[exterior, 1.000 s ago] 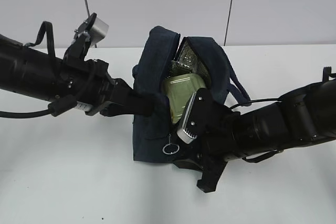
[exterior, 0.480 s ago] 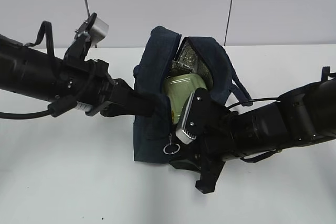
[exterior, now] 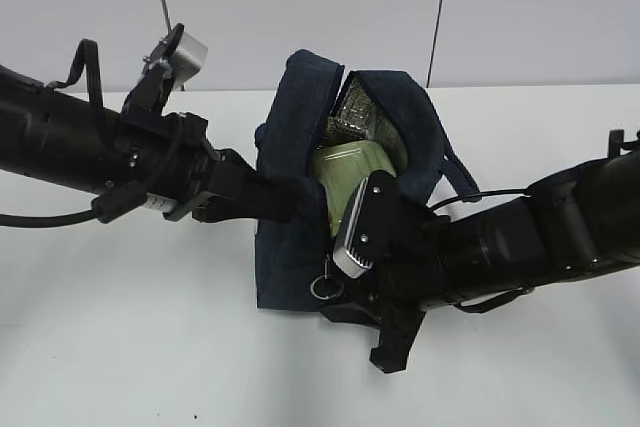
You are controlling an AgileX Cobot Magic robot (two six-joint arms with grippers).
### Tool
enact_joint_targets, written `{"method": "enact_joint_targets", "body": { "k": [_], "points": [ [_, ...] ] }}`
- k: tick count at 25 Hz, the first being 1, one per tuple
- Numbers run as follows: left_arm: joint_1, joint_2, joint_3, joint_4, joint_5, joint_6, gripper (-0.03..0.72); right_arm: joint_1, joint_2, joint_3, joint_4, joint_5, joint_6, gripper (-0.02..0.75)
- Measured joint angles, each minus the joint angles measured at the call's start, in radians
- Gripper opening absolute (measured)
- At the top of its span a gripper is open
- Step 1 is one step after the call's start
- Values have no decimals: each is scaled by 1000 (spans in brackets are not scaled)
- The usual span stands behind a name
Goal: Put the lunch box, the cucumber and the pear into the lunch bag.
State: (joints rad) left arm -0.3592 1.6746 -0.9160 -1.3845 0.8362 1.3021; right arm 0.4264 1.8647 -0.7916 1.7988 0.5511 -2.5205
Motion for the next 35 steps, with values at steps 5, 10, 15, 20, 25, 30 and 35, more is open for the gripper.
{"method": "enact_joint_targets", "body": {
  "k": [5,10,15,20,25,30,35],
  "points": [
    [0,0,0,-8,1,0,-12,0,31,-12,0,12,0,208],
    [0,0,0,-8,2,0,-12,0,35,-28,0,17,6,191],
    [0,0,0,-8,3,0,-12,0,36,-28,0,23,36,161],
    [0,0,0,-7,3,0,-12,0,36,-28,0,23,63,136],
    [0,0,0,-7,3,0,-12,0,20,-28,0,-7,69,134],
    [0,0,0,-7,2,0,-12,0,15,-28,0,-13,82,133],
    [0,0,0,-7,1,0,-12,0,7,-28,0,-15,101,133]
  ]
}}
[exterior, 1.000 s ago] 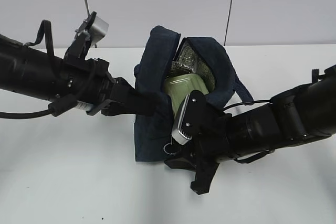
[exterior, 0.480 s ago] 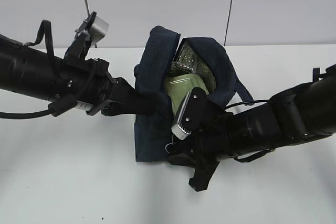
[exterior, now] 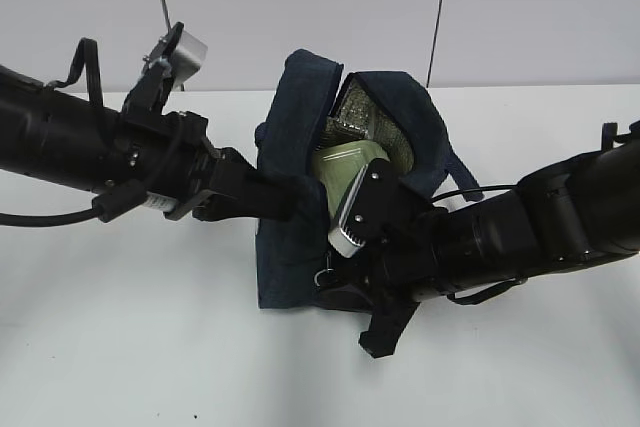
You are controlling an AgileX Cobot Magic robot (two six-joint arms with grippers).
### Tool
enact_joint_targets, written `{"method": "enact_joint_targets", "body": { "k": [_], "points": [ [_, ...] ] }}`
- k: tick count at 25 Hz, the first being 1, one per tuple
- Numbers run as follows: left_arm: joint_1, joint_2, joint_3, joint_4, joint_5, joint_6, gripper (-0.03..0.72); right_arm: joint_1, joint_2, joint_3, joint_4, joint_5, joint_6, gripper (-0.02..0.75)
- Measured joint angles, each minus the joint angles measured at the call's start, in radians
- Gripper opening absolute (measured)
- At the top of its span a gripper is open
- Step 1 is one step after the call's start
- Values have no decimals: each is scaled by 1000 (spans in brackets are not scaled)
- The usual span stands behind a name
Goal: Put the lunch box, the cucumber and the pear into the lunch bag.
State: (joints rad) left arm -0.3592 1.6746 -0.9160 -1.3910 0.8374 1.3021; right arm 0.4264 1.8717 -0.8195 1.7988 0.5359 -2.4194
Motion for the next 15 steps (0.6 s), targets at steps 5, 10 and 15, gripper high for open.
{"method": "enact_joint_targets", "body": {
  "k": [5,10,15],
  "points": [
    [0,0,0,0,0,0,-12,0,-2,0,-28,-14,41,133],
    [0,0,0,0,-1,0,-12,0,-4,0,-32,-22,46,133],
    [0,0,0,1,-2,0,-12,0,-4,0,-33,-25,47,133]
  ]
}}
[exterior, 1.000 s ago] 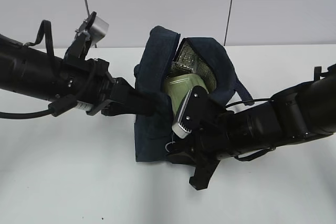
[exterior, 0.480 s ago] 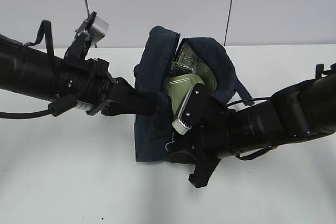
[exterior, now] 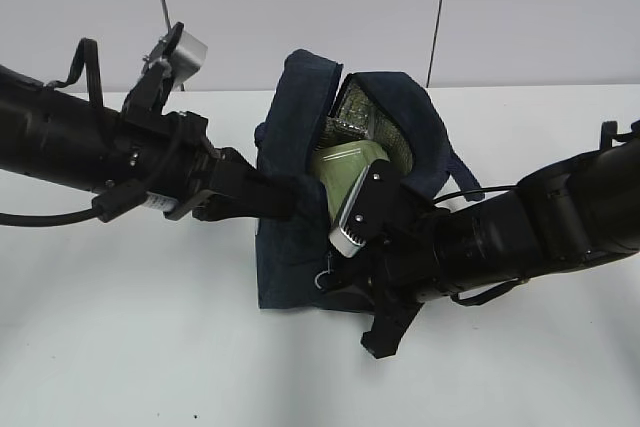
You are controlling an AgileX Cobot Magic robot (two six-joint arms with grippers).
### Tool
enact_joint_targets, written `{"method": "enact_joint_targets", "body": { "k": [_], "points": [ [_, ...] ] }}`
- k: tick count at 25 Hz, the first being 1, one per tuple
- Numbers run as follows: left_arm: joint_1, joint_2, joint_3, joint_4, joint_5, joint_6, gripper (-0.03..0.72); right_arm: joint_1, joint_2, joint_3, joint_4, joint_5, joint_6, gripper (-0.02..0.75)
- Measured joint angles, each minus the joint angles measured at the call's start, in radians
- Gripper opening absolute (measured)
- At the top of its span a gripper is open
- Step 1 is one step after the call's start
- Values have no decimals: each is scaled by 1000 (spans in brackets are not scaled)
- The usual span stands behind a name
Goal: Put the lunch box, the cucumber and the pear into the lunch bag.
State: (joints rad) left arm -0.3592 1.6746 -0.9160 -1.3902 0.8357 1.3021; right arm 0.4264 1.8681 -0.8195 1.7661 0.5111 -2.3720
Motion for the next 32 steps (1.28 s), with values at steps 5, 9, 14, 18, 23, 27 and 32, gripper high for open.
{"method": "enact_joint_targets", "body": {
  "k": [5,9,14,18,23,27,32],
  "points": [
    [0,0,0,1,0,0,-12,0,-4,0,-2,0,4,133],
    [0,0,0,2,-5,0,-12,0,-28,0,-4,-2,5,133],
    [0,0,0,2,-7,0,-12,0,-35,0,-4,-25,7,133],
    [0,0,0,2,-7,0,-12,0,-35,0,-4,-31,7,83],
    [0,0,0,2,-8,0,-12,0,-35,0,-4,-35,7,6],
    [0,0,0,2,-9,0,-12,0,-36,0,-8,-35,31,6],
    [0,0,0,2,-10,0,-13,0,-49,0,-102,-12,138,6]
  ]
}}
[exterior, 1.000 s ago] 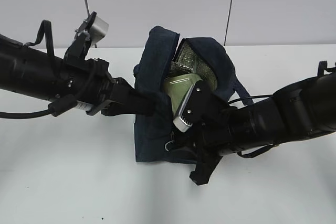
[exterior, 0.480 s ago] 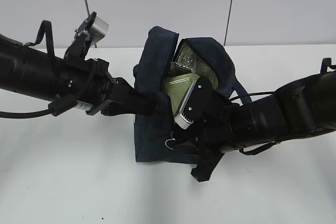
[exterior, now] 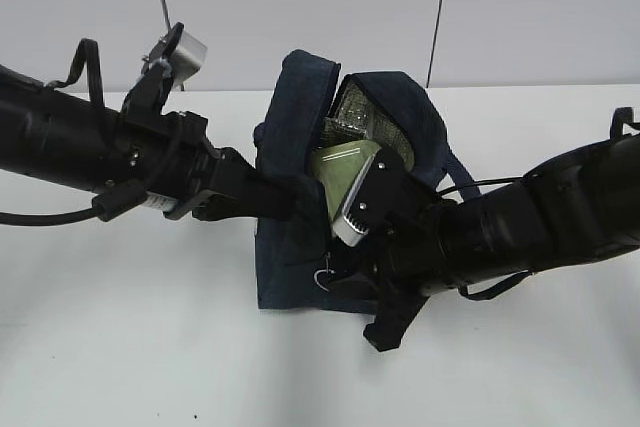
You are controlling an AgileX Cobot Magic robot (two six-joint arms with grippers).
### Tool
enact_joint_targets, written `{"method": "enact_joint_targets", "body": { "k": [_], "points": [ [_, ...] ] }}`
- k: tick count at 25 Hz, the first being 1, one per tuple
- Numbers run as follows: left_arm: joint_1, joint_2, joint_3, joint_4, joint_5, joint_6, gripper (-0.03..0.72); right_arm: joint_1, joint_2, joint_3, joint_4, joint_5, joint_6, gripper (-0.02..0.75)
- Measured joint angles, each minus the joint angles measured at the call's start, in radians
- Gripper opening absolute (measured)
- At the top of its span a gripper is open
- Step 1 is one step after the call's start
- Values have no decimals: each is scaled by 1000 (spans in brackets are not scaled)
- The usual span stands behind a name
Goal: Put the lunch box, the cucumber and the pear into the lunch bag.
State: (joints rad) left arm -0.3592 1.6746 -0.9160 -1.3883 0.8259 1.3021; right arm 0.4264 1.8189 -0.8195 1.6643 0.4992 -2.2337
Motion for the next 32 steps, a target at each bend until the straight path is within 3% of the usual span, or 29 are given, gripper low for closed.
{"method": "enact_joint_targets", "body": {
  "k": [15,23,28,32],
  "points": [
    [0,0,0,-1,-7,0,-12,0,-253,0,-294,25,351,6],
    [0,0,0,-3,7,0,-12,0,-329,2,-298,-6,359,6],
    [0,0,0,-3,22,0,-6,0,-329,2,-242,-14,324,6],
    [0,0,0,-3,30,0,85,0,-329,-18,-197,-17,289,6]
  ]
}}
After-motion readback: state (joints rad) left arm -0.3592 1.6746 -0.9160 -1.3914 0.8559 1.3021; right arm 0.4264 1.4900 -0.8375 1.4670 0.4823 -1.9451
